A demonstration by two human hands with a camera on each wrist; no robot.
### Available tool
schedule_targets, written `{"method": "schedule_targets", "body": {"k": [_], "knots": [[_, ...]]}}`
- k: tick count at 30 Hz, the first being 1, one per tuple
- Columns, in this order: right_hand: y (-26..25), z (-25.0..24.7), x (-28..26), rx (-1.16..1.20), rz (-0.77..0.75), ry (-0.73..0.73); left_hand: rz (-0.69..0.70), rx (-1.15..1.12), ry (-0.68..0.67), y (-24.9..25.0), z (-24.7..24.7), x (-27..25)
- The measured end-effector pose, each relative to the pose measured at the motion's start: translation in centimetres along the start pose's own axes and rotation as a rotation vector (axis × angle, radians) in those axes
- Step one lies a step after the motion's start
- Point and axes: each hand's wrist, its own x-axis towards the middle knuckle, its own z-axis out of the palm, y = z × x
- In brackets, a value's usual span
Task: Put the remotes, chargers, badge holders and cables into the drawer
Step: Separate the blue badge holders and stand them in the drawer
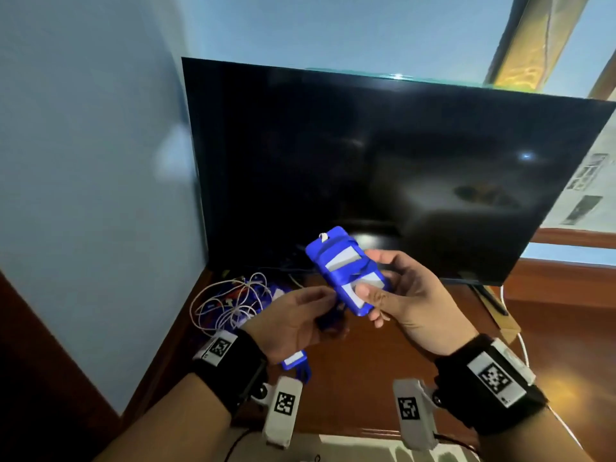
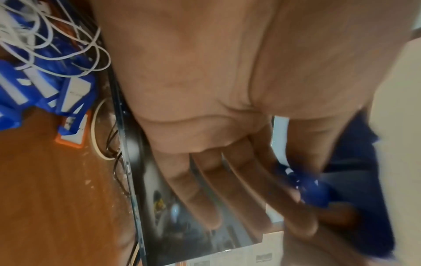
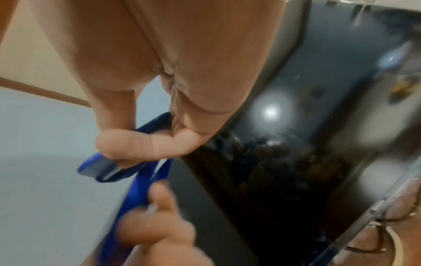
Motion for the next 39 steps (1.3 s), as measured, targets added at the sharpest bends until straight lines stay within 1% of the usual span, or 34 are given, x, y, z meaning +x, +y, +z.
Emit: {"method": "schedule_targets", "body": {"k": [3, 5, 7, 10, 13, 16, 17, 19, 22, 24, 27, 29, 31, 33, 34, 36, 37, 39], "knots": [[2.1, 0.1, -0.8, -0.019, 0.022, 0.046, -0.001, 0.003, 0.051, -1.1, -0.4, -1.4], [4.0, 0.6, -1.4, -0.075, 0.020, 0.113, -0.018, 0.041, 0.126, -2.0, -1.4, -2.2], [6.1, 1.3, -2.0, -0.164, 0.033, 0.157, -0.023, 0.116, 0.232, -2.8, -2.2, -3.0], [9.1, 2.7, -3.0, -0.284, 0.093, 0.181, -0.017, 0.239, 0.395, -3.9, -3.5, -4.5], [12.2, 4.4, -4.1, -0.367, 0.198, 0.155, -0.030, 0.295, 0.558, -4.6, -4.8, -6.0], [14.9, 6.3, -5.4, -0.431, 0.267, 0.066, -0.049, 0.364, 0.640, -5.9, -5.4, -7.2], [15.5, 6.9, -5.8, -0.410, 0.286, 0.035, -0.051, 0.415, 0.656, -6.5, -5.7, -7.5], [16.3, 8.2, -6.6, -0.254, 0.351, -0.004, -0.035, 0.553, 0.660, -7.7, -6.1, -8.3], [17.9, 9.4, -7.5, -0.050, 0.445, 0.007, -0.006, 0.718, 0.618, -8.9, -6.6, -9.4], [19.1, 9.7, -8.0, 0.043, 0.503, -0.002, 0.003, 0.713, 0.604, -9.5, -6.8, -10.0], [20.1, 10.1, -8.7, 0.072, 0.566, -0.052, -0.020, 0.753, 0.636, -10.7, -7.4, -10.6], [20.5, 10.3, -9.2, 0.049, 0.594, -0.093, -0.042, 0.762, 0.672, -11.7, -7.9, -10.8], [20.9, 10.5, -9.7, -0.004, 0.616, -0.147, -0.098, 0.788, 0.738, -13.0, -8.5, -10.9], [21.4, 10.6, -10.1, -0.056, 0.646, -0.180, -0.227, 0.789, 0.765, -14.5, -9.2, -11.2], [21.5, 10.6, -10.2, -0.073, 0.659, -0.193, -0.293, 0.729, 0.735, -15.1, -9.6, -11.3], [22.0, 10.5, -10.6, -0.155, 0.669, -0.254, -0.370, 0.563, 0.609, -16.6, -10.4, -11.6], [22.2, 10.4, -10.7, -0.241, 0.674, -0.303, -0.395, 0.519, 0.551, -17.1, -10.8, -11.8], [22.9, 9.8, -10.7, -0.470, 0.688, -0.416, -0.438, 0.514, 0.499, -18.1, -11.5, -12.1]]}}
